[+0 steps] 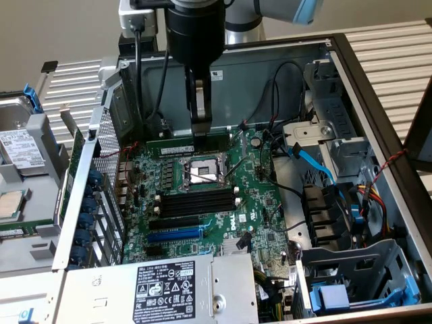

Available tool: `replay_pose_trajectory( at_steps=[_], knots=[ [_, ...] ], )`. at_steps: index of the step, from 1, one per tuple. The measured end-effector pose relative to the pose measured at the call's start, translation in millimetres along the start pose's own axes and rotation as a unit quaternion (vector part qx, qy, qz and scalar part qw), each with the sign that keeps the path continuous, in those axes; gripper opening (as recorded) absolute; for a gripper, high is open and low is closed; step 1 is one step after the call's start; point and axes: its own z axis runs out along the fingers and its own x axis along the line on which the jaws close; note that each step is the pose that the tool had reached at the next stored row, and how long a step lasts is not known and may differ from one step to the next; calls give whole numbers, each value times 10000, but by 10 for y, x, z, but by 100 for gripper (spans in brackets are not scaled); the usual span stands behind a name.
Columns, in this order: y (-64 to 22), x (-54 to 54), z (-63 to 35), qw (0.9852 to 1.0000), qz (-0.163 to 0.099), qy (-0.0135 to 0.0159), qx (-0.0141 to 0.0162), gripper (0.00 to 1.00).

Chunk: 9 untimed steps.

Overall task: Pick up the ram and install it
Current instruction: 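Insert the ram into the slot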

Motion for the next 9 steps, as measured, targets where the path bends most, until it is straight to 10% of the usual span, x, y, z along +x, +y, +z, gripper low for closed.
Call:
replay_pose_trajectory(
  at_steps=[9],
  knots=[
    [-14,50,130,10000,1,0,0,13]
  ],
)
